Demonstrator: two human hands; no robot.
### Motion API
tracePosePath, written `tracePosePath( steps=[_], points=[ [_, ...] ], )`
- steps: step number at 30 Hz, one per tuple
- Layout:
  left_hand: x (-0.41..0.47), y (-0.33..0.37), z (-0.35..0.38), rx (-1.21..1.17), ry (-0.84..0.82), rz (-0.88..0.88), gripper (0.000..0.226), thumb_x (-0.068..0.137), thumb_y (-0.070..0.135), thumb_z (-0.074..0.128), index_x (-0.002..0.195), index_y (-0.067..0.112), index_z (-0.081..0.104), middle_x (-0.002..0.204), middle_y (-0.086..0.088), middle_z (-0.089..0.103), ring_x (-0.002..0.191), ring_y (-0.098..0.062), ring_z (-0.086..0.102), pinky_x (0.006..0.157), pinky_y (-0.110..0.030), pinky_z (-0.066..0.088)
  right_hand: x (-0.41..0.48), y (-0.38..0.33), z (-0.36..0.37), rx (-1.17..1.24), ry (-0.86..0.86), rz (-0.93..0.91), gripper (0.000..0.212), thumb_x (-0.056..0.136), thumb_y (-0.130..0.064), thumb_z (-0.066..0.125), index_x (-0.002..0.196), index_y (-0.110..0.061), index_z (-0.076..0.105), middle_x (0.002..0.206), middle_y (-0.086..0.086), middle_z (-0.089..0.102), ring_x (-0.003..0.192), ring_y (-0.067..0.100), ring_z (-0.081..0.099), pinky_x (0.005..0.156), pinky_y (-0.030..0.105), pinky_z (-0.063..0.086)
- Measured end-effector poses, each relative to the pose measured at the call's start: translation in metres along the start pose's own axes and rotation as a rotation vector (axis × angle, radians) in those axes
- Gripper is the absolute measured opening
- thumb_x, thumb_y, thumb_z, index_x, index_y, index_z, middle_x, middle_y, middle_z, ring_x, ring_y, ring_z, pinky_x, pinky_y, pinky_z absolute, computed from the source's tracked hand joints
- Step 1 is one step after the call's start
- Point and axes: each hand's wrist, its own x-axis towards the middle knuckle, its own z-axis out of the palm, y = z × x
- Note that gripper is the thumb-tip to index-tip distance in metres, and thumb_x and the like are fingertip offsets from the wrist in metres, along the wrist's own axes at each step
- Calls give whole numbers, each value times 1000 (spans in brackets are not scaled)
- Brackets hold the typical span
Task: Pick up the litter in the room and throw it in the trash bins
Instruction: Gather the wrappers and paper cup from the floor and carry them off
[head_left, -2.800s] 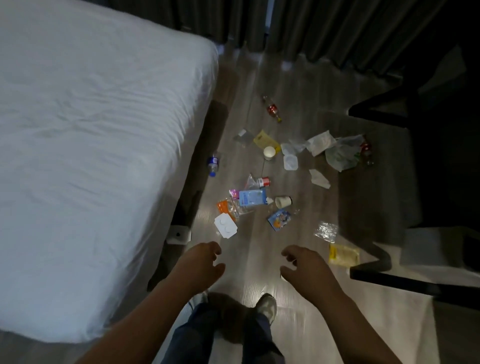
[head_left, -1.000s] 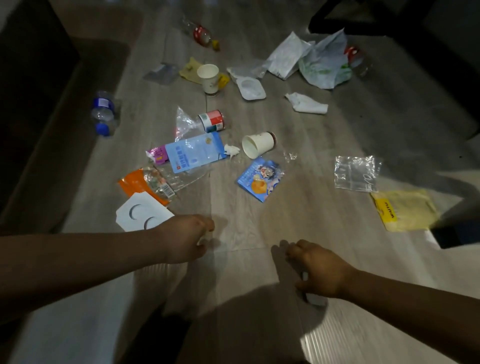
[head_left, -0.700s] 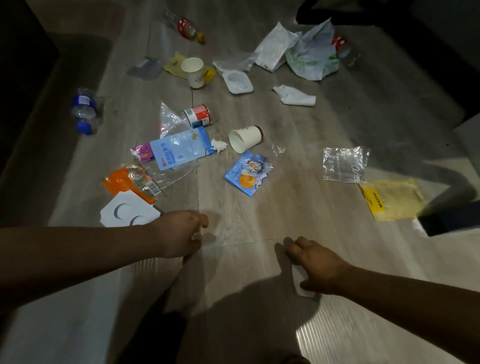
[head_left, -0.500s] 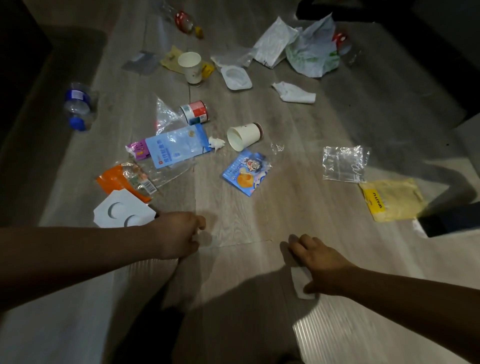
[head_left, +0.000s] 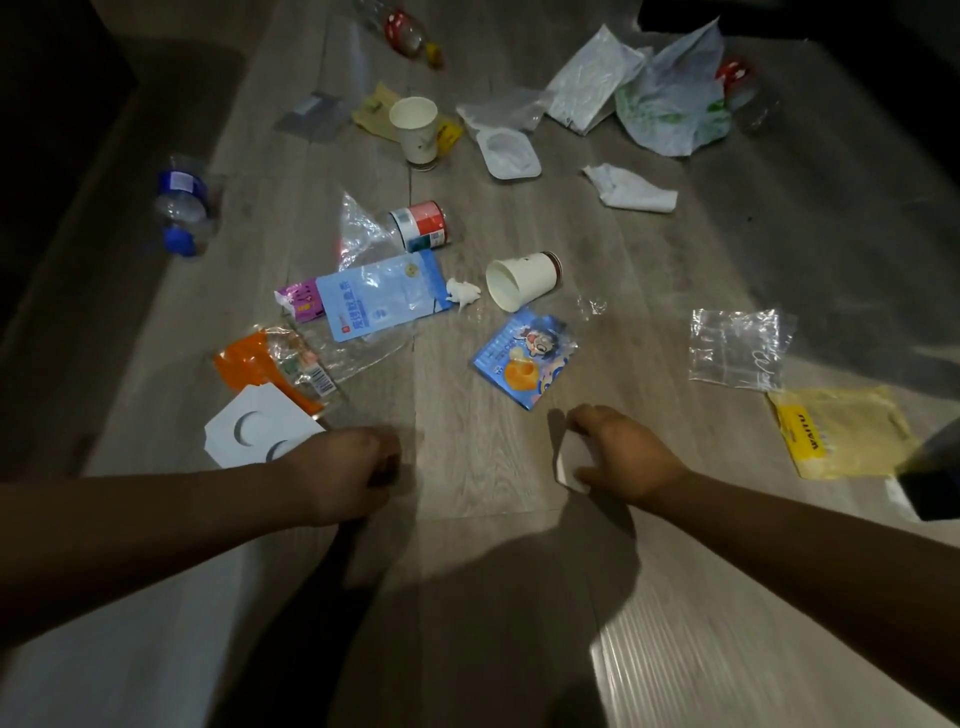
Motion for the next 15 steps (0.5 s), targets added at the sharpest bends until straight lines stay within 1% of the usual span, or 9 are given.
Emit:
tracePosePath(
  steps=[2,4,5,7,8,10,13,15],
  points=[
    [-1,-7,-2,-20,16,-9,26,87,26,63,112,22,57,106,4,62,93,-9,60,83,-26,54,17,-6,-2,20,33,10,59,74,-19,75,125,-14,47,123,11,51,108,27,54,89,33,45],
    [-2,-16,-3,-33,44,-16,25,87,26,62,111,23,56,105,4,62,91,-8,60,81,-24,54,34,-12,-3,12,99,7,69,71,-18,78,131,-14,44,128,12,46,113,29,50,90,32,43],
    [-2,-19,-3,-41,60,-13,24,88,26,62,110,23,56,104,5,62,90,-7,60,79,-21,53,41,-14,-4,-5,144,-1,81,68,-19,80,138,-15,39,134,13,41,119,30,45,93,33,42],
    [-3,-22,-3,-54,84,-5,20,88,27,61,107,23,57,101,5,63,88,-6,60,75,-17,51,53,-17,-9,-84,202,-36,107,63,-24,85,149,-18,22,147,14,25,132,33,30,102,36,37],
    [-3,-25,-3,-56,98,-2,17,88,28,60,104,24,58,99,5,63,86,-6,60,74,-17,50,60,-18,-13,-141,201,-54,117,60,-27,86,152,-20,14,152,15,16,137,34,22,107,38,33],
    [-3,-29,-4,-60,133,3,13,88,31,58,98,23,60,95,5,65,82,-6,61,73,-20,51,76,-20,-22,-240,159,-63,130,58,-33,89,153,-24,1,156,15,3,143,35,10,112,42,28],
    [-2,-34,-4,-56,163,8,15,87,33,58,95,21,63,91,5,65,80,-7,61,74,-24,52,93,-21,-33,-283,123,-57,139,54,-40,90,152,-28,-7,157,14,-5,145,35,1,116,45,24],
    [-1,-35,-5,-47,185,12,15,87,33,60,96,21,63,90,6,65,79,-7,60,73,-23,52,100,-24,-38,-257,170,-42,138,53,-38,90,152,-30,-6,157,14,-5,144,36,3,115,47,26]
  ],
)
